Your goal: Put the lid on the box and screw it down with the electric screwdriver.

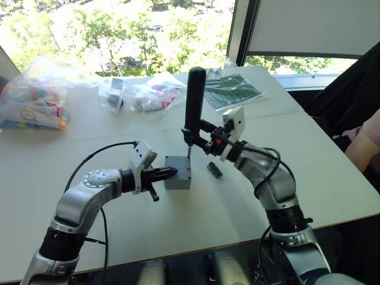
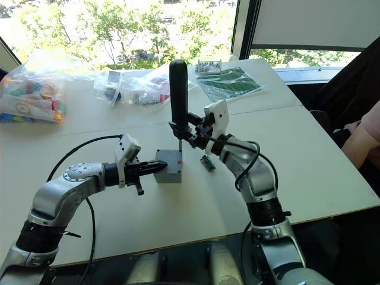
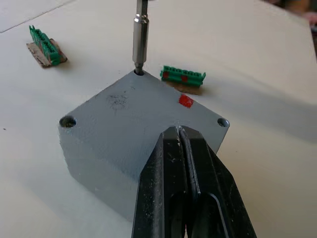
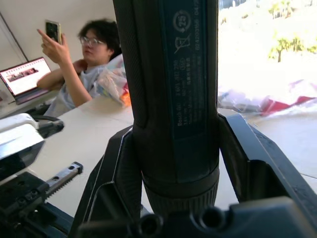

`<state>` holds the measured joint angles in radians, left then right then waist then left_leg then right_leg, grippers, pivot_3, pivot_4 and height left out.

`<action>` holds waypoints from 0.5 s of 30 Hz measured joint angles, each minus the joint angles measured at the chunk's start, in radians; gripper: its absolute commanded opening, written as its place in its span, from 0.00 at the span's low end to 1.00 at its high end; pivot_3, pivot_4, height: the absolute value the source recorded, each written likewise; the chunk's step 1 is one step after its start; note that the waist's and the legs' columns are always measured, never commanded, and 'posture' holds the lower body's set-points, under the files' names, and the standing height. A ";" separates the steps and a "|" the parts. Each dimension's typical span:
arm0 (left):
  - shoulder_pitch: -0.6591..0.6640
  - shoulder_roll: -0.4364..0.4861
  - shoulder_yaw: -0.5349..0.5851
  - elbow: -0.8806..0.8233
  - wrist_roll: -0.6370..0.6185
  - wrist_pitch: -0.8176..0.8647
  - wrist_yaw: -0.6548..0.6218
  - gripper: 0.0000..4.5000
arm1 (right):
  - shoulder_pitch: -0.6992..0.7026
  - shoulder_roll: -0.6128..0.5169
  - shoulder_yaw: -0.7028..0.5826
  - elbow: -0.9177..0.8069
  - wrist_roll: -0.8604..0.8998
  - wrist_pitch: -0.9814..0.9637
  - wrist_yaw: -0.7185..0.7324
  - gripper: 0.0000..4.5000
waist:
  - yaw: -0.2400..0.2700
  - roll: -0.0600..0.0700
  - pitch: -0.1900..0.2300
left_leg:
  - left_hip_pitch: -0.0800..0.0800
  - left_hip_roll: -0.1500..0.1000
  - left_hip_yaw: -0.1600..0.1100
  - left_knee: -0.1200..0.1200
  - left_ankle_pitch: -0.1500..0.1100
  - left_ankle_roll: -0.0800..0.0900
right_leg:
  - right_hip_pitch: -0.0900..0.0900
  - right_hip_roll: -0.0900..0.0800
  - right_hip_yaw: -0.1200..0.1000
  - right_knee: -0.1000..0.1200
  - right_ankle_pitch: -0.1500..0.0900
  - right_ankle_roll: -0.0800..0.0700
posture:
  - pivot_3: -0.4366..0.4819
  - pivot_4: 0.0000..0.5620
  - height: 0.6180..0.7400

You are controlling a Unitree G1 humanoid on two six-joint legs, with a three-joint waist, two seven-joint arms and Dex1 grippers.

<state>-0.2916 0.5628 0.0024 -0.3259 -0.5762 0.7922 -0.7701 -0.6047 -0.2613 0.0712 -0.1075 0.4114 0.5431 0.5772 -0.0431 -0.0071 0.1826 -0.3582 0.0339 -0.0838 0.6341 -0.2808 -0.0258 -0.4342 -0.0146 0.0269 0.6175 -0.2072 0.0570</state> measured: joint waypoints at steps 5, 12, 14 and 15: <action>0.033 0.029 0.074 -0.048 -0.066 0.051 0.014 0.00 | -0.235 -0.088 -0.146 0.018 0.135 0.202 -0.039 0.41 | -0.005 0.001 0.015 | -0.016 0.000 0.000 0.001 0.002 -0.002 | -0.017 0.000 0.001 0.004 0.003 -0.001 | 0.48 0.27 1.00; 0.050 0.062 0.152 -0.167 -0.172 0.111 0.047 0.00 | -0.544 -0.091 -0.402 0.048 0.414 0.375 -0.144 0.41 | -0.002 -0.002 0.018 | -0.017 0.000 0.000 -0.004 0.000 0.001 | -0.023 0.001 0.001 0.011 0.002 -0.005 | 0.48 0.27 1.00; 0.047 0.070 0.158 -0.186 -0.200 0.131 0.056 0.00 | -0.518 -0.083 -0.402 0.065 0.450 0.438 -0.175 0.41 | -0.005 -0.002 0.018 | -0.018 0.000 0.003 -0.003 0.000 0.001 | -0.025 0.000 0.003 0.011 0.002 -0.005 | 0.48 0.27 1.00; 0.047 0.091 0.178 -0.203 -0.229 0.146 0.057 0.00 | -0.502 -0.093 -0.401 0.078 0.459 0.472 -0.191 0.41 | -0.004 -0.003 0.019 | -0.020 0.000 0.003 -0.002 0.000 0.000 | -0.026 0.000 0.003 0.011 0.002 -0.005 | 0.48 0.27 1.00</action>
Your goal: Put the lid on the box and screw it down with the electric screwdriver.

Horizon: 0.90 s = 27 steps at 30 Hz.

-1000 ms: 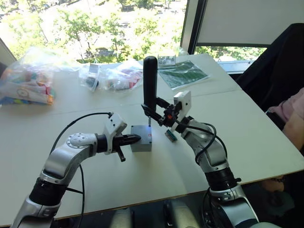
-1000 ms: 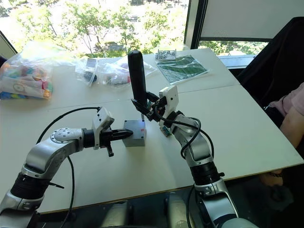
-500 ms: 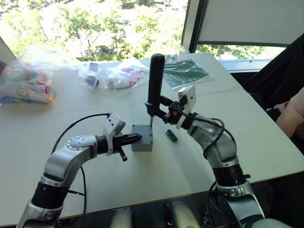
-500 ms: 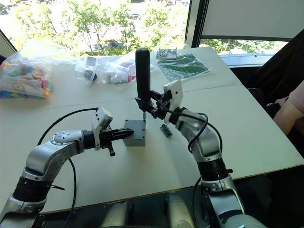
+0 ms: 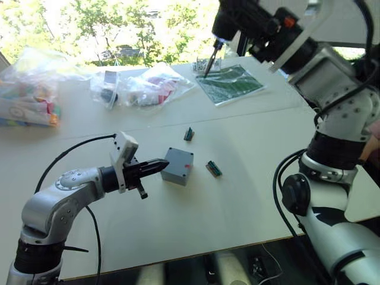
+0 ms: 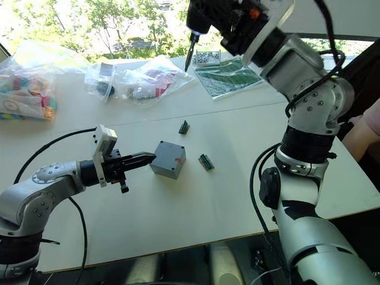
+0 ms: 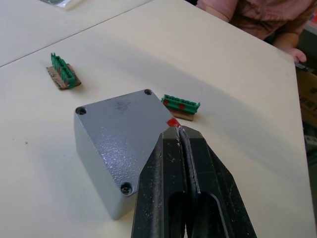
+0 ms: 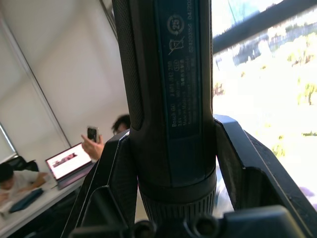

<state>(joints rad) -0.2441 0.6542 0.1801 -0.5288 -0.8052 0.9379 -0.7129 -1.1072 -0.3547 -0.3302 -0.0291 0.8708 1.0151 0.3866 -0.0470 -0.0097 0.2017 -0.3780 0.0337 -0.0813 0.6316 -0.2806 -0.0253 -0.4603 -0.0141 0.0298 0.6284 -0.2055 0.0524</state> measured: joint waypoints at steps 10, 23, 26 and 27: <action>0.160 0.204 0.184 -0.140 -0.188 0.117 -0.021 0.00 | 0.024 -0.428 0.207 0.215 -0.085 0.552 -0.016 0.41 | 0.002 0.001 0.002 | -0.002 -0.001 0.000 0.001 0.000 0.000 | -0.001 -0.001 -0.001 -0.003 -0.004 -0.004 | 0.48 0.27 1.00; 0.380 0.227 0.218 -0.191 -0.166 0.050 -0.025 0.00 | 0.102 -0.473 0.560 0.474 -0.146 0.592 0.154 0.41 | -0.024 0.001 0.003 | 0.003 -0.001 0.003 0.002 0.000 -0.001 | -0.001 0.001 0.004 0.000 -0.004 0.000 | 0.48 0.27 1.00; 0.390 0.222 0.217 -0.196 -0.167 0.040 -0.011 0.00 | 0.077 -0.452 0.564 0.509 -0.200 0.578 0.171 0.63 | -0.024 0.001 0.003 | 0.003 0.000 0.003 0.004 0.000 -0.001 | -0.001 0.001 0.004 0.001 -0.003 0.001 | 0.48 0.27 1.00; 0.390 0.220 0.217 -0.197 -0.167 0.035 -0.007 0.00 | 0.076 -0.449 0.564 0.516 -0.212 0.567 0.174 0.64 | -0.024 0.001 0.003 | 0.003 -0.001 0.003 0.004 0.000 -0.001 | 0.000 0.001 0.004 0.001 -0.003 0.001 | 0.48 0.27 1.00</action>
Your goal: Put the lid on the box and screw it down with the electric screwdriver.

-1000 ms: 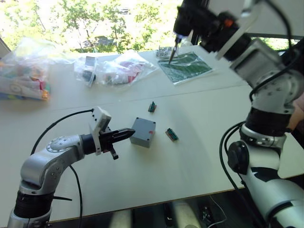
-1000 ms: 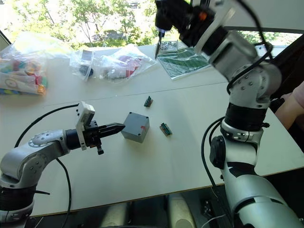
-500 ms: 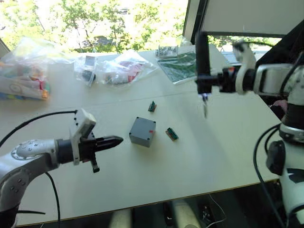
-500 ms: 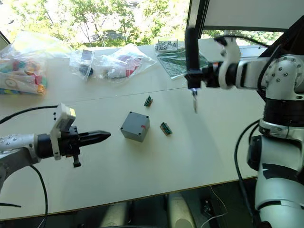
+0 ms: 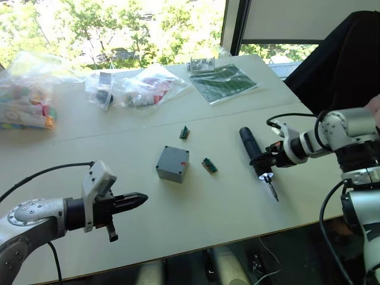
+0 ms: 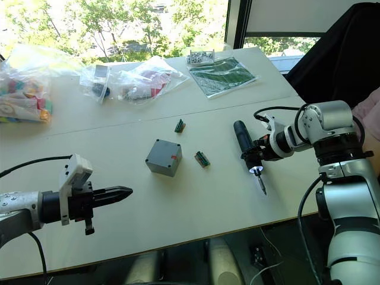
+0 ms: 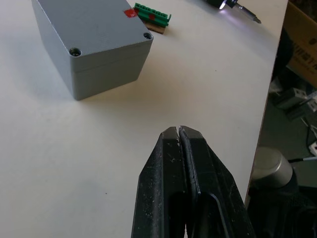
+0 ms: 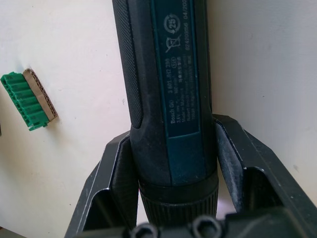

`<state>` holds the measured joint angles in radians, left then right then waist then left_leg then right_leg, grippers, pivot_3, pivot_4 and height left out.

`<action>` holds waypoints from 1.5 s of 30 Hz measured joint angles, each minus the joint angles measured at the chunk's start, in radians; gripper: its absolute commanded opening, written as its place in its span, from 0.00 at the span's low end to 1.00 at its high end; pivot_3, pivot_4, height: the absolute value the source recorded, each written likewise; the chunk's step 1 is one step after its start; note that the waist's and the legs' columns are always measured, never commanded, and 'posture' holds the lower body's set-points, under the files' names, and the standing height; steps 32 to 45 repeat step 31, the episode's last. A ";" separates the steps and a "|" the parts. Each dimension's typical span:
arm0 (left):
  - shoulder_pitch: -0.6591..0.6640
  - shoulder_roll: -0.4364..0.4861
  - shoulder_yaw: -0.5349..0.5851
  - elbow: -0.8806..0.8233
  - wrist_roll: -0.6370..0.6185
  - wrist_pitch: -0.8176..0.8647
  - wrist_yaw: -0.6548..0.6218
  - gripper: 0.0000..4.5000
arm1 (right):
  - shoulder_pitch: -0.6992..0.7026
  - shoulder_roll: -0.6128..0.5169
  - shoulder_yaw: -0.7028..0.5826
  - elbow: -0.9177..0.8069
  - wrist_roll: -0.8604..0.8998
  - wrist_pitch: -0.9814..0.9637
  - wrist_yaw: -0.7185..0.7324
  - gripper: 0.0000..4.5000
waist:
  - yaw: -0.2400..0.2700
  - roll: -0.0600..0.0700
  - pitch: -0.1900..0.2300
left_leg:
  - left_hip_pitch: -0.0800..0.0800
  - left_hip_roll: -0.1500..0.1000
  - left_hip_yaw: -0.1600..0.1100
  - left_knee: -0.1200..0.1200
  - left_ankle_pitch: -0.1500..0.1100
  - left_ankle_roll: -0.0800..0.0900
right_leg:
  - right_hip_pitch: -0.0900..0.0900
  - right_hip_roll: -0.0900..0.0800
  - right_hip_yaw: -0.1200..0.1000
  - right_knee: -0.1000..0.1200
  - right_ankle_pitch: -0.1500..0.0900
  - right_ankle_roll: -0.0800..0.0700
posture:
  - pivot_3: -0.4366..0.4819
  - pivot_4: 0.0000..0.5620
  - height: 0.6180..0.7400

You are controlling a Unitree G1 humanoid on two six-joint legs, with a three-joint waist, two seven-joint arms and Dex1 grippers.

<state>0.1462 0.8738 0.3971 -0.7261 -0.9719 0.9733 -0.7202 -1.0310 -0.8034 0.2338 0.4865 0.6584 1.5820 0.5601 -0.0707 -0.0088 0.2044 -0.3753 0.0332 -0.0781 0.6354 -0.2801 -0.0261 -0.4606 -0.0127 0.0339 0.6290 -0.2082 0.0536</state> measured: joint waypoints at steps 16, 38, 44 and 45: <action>0.128 -0.005 0.061 0.040 -0.013 -0.040 -0.027 0.00 | 0.406 -0.127 -0.173 -0.521 -0.163 -0.791 0.330 0.99 | 0.014 -0.002 -0.001 | 0.000 0.000 0.001 -0.001 0.000 0.000 | 0.002 0.000 0.003 0.000 -0.001 0.009 | 0.48 0.27 1.00; 0.307 0.002 0.079 0.015 -0.021 -0.048 -0.082 0.00 | 0.955 -0.126 -0.306 -1.055 0.062 -0.765 0.430 0.99 | 0.026 -0.003 -0.002 | 0.002 0.001 0.005 0.012 -0.002 -0.002 | 0.011 0.001 0.007 -0.018 -0.004 0.006 | 0.48 0.27 1.00; 0.307 0.002 0.079 0.015 -0.021 -0.048 -0.082 0.00 | 0.955 -0.126 -0.306 -1.055 0.062 -0.765 0.430 0.99 | 0.026 -0.003 -0.002 | 0.002 0.001 0.005 0.012 -0.002 -0.002 | 0.011 0.001 0.007 -0.018 -0.004 0.006 | 0.48 0.27 1.00; 0.307 0.002 0.079 0.015 -0.021 -0.048 -0.082 0.00 | 0.955 -0.126 -0.306 -1.055 0.062 -0.765 0.430 0.99 | 0.026 -0.003 -0.002 | 0.002 0.001 0.005 0.012 -0.002 -0.002 | 0.011 0.001 0.007 -0.018 -0.004 0.006 | 0.48 0.27 1.00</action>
